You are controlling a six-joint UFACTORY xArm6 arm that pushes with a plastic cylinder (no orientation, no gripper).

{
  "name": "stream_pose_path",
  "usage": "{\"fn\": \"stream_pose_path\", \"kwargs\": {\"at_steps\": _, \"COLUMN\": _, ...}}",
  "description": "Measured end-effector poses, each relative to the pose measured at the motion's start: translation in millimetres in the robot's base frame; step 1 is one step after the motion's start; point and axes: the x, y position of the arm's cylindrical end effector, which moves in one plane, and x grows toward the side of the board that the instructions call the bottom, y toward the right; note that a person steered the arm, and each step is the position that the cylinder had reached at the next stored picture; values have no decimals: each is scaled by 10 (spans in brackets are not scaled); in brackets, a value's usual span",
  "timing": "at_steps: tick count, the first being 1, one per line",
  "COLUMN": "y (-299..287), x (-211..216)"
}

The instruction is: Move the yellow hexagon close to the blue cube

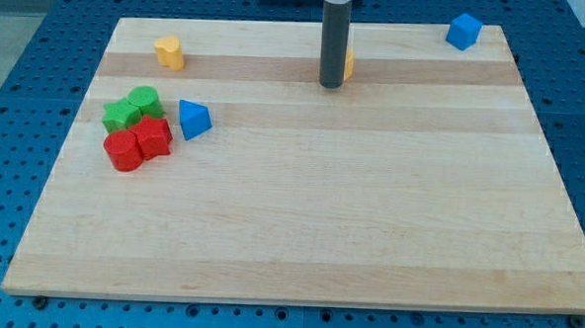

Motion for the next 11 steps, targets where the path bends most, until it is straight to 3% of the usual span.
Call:
{"fn": "stream_pose_path", "kwargs": {"at_steps": 3, "y": -390, "x": -185}}
{"fn": "stream_pose_path", "kwargs": {"at_steps": 8, "y": 198, "x": -528}}
{"fn": "stream_pose_path", "kwargs": {"at_steps": 11, "y": 974, "x": -528}}
